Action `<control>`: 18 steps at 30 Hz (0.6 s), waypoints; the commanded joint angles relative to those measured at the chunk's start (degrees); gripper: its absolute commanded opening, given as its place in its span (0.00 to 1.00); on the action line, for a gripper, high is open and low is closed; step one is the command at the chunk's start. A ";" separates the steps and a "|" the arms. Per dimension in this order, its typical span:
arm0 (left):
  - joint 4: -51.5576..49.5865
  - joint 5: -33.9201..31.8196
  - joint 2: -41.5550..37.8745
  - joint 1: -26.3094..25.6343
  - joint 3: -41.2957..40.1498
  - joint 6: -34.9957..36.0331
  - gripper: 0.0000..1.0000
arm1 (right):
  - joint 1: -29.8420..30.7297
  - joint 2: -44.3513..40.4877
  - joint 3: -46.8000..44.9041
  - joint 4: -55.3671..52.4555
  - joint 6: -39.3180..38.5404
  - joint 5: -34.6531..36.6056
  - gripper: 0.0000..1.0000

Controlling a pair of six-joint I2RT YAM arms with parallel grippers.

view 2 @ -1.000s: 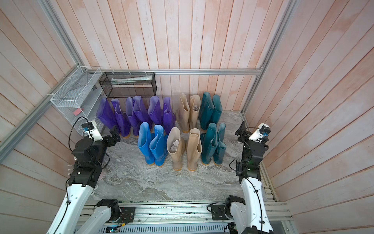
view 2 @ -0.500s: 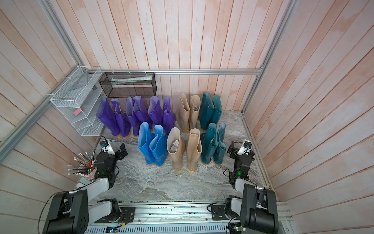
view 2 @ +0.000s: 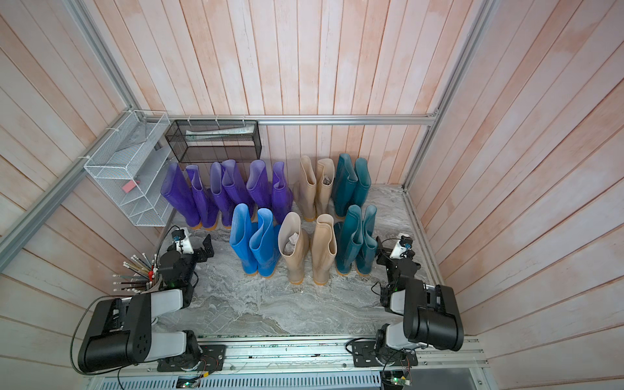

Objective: Match and arrange rain boots in pairs
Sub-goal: Reset both arms

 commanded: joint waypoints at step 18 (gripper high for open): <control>17.20 2.05 -4.66 2.30 -10.30 -1.65 1.00 | 9.22 5.61 1.43 8.25 -3.68 18.56 0.98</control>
